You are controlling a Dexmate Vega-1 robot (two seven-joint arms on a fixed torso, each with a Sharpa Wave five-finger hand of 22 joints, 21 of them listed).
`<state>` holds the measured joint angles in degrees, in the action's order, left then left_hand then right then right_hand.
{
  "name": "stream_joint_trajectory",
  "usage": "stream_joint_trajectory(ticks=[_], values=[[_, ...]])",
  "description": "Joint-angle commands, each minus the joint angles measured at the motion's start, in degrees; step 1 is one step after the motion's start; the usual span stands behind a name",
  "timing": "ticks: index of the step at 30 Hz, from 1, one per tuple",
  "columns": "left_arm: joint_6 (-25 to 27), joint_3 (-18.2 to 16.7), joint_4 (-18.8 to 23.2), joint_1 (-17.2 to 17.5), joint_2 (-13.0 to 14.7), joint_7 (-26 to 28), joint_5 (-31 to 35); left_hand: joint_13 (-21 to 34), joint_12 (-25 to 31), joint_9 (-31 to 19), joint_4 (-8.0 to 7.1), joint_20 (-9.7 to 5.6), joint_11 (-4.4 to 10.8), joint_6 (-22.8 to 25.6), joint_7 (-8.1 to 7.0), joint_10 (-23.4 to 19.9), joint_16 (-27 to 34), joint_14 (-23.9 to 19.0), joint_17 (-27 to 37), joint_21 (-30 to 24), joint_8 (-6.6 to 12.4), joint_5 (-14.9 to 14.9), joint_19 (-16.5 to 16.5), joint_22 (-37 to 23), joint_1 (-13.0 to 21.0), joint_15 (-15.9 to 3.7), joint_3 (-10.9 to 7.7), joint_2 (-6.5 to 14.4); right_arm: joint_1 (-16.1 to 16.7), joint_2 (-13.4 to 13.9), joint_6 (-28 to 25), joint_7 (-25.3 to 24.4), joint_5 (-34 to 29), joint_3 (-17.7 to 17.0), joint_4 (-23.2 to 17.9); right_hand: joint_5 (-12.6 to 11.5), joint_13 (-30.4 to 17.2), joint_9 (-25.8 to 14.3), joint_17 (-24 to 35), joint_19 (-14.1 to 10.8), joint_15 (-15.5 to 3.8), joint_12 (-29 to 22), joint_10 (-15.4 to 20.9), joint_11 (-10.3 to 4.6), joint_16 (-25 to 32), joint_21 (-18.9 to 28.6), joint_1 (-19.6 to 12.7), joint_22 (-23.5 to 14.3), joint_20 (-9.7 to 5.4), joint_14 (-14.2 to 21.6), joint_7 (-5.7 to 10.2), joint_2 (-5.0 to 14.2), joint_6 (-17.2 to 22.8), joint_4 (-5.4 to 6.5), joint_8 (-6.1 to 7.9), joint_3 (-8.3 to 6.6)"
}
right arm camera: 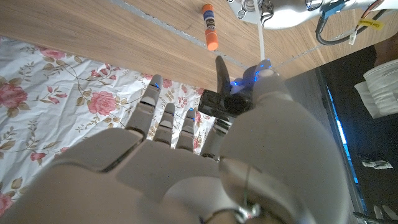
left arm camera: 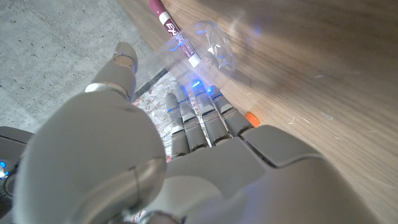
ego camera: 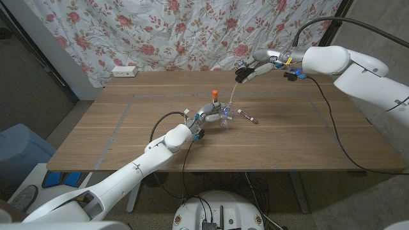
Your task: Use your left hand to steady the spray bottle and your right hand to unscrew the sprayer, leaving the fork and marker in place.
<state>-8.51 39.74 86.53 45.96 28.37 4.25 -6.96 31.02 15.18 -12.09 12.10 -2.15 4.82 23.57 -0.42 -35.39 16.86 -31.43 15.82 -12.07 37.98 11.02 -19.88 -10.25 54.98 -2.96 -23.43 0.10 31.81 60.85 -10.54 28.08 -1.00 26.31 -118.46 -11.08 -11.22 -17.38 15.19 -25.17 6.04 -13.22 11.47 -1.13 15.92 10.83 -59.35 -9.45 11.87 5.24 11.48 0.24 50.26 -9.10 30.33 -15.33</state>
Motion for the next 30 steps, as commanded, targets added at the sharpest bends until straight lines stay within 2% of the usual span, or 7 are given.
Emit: stream_joint_trajectory(ticks=[1, 3, 9, 14, 24, 30], values=[[-0.98, -0.07, -0.83, -0.21, -0.07, -0.35, -0.11, 0.1, 0.25, -0.17, -2.09, -1.39, 2.36, 3.88, 0.4, -2.86, -0.23, -0.43, 0.35, -0.06, 0.21, 0.24, -0.35, -0.19, -6.24, -5.32, -2.13, 7.39, 0.18, 1.19, -0.74, -0.08, 3.2, -1.92, -0.42, -0.2, -0.14, -0.23, 0.03, 0.06, 0.02, 0.23, 0.67, 0.11, 0.3, -0.2, -0.33, -0.12, 0.28, 0.47, 1.05, 0.6, 1.41, 0.09, 0.36, -0.42], [-1.0, -0.13, -0.79, -0.16, -0.05, -0.28, -0.11, 0.11, 0.17, -0.17, -2.07, -1.4, 1.11, 3.89, 0.36, -2.7, -0.25, -0.51, 0.32, -0.05, 0.2, 0.25, -0.32, -0.18, -6.24, -5.32, -2.13, 7.32, 0.21, 1.3, -0.83, -0.22, 3.55, -2.06, -0.44, -0.21, -0.14, -0.21, 0.03, 0.06, 0.01, 0.25, 0.69, 0.1, 0.29, -0.2, -0.34, -0.12, 0.28, 0.46, 1.05, 0.61, 1.41, 0.09, 0.36, -0.43], [-0.84, -0.88, 0.08, 0.8, 0.51, 1.05, 0.06, 0.13, 0.15, -0.17, -2.08, -1.19, 1.19, 4.02, 0.27, -2.68, -0.19, -0.49, 0.39, 0.0, 0.24, 0.22, -0.17, -0.18, -6.24, -5.45, -2.02, 7.26, 0.53, 2.33, -2.13, -1.24, 4.12, -3.07, -1.25, -0.23, -0.15, -0.14, 0.03, 0.06, 0.08, 0.25, 0.84, 0.1, 0.3, -0.2, -0.36, -0.12, 0.27, 0.48, 1.05, 0.67, 1.41, 0.1, 0.36, -0.44], [-0.5, -1.42, 0.98, 1.53, 1.21, 1.68, 0.11, 0.16, 0.15, -0.17, -2.19, -0.16, 1.52, 4.21, -0.19, -2.76, -0.15, -0.49, 0.47, 0.17, 0.3, 0.19, 0.31, -0.19, -6.44, -5.85, -1.83, 7.14, 0.79, 2.94, -3.26, -1.92, 4.53, -3.54, -1.76, -0.25, -0.15, -0.07, 0.04, 0.08, 0.09, 0.28, 0.93, 0.14, 0.36, -0.21, -0.38, -0.12, 0.27, 0.61, 1.05, 0.71, 1.42, 0.1, 0.36, -0.45], [-1.24, -2.76, 2.25, 3.5, 2.13, 2.44, -1.14, -0.07, -0.18, -0.11, -2.17, 1.52, 3.5, 4.24, -1.42, -2.49, -0.39, -0.13, 0.38, 0.66, 0.19, 0.12, 1.85, -0.21, -6.85, -7.05, -1.4, 6.4, 1.49, 3.81, -5.73, -4.17, 4.14, -3.96, -3.02, -0.29, -0.15, 0.05, 0.05, 0.15, 0.11, 0.34, 1.07, 0.16, 0.44, -0.24, -0.4, -0.13, 0.3, 0.8, 1.05, 0.79, 1.29, 0.11, 0.3, -0.47], [-2.61, -4.02, 2.27, 5.12, 2.0, 2.4, -3.84, -0.55, -1.09, 0.03, -1.97, 1.93, 4.37, 4.13, -3.14, -0.91, -0.95, 0.66, 0.05, 1.02, -0.11, 0.06, 3.28, -0.22, -7.06, -7.67, -0.97, 5.33, 1.77, 3.99, -8.38, -5.58, 2.25, -2.94, -3.21, -0.3, -0.15, 0.11, 0.05, 0.06, 0.02, 0.35, 1.2, 0.11, 0.5, -0.2, -0.42, -0.13, 0.21, 0.94, 1.05, 0.83, 1.26, 0.11, 0.29, -0.48]])
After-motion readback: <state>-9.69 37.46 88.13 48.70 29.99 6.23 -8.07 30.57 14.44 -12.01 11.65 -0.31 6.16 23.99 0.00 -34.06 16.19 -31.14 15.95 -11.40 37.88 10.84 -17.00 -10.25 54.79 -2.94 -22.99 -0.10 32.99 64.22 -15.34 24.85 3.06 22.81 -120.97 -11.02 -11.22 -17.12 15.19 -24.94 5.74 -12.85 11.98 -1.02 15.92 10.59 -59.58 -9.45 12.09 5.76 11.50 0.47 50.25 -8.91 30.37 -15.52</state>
